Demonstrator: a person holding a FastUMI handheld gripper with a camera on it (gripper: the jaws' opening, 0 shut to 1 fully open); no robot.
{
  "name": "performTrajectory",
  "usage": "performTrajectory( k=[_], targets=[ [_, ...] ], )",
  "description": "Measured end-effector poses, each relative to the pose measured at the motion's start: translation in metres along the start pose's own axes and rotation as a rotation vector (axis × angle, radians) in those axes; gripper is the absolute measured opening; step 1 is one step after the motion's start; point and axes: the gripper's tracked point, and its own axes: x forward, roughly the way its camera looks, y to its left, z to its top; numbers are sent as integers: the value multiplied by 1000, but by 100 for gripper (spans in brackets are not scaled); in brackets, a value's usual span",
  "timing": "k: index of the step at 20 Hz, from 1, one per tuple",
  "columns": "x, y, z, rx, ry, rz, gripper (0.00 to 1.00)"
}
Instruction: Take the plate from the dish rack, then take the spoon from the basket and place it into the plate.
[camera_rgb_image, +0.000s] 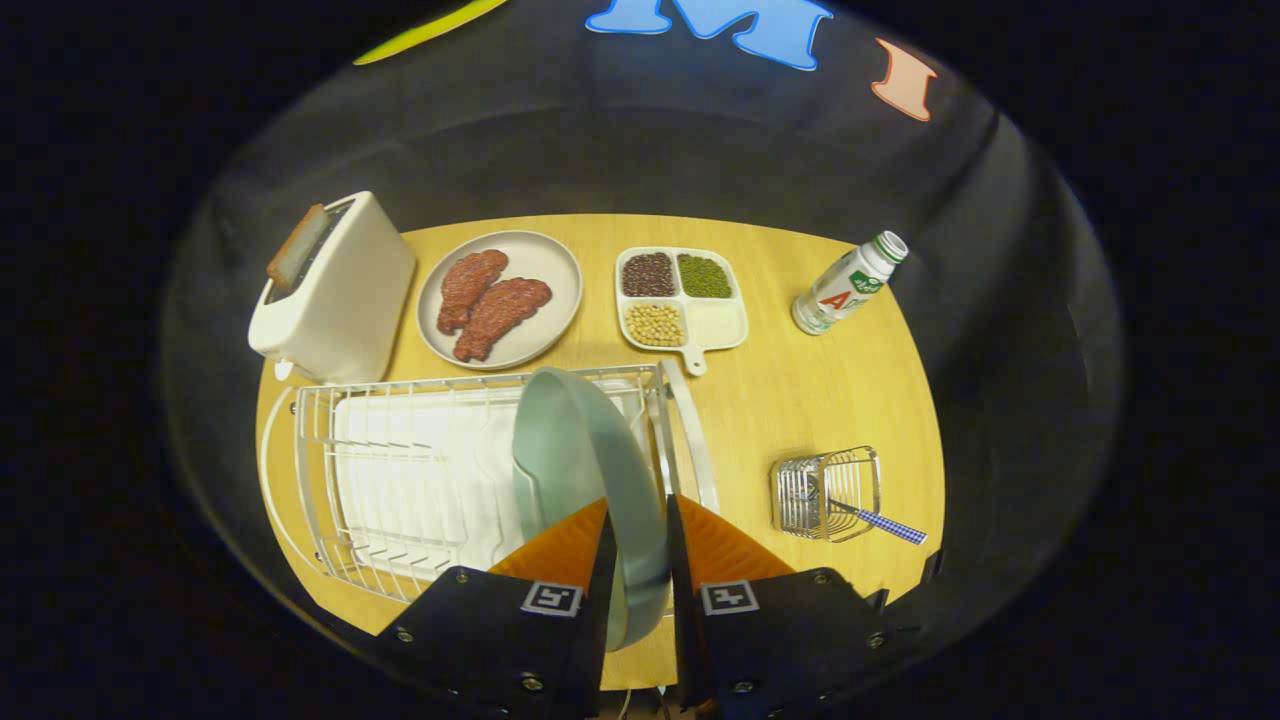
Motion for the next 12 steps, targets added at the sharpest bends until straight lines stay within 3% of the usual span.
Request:
performTrajectory(
  k=[1,5,12],
  targets=[
    [-2,3,2,12,-5,0,21],
    [-6,9,3,-9,-12,-44,15],
    [-27,18,11,-101,-60,-188,15]
  ],
)
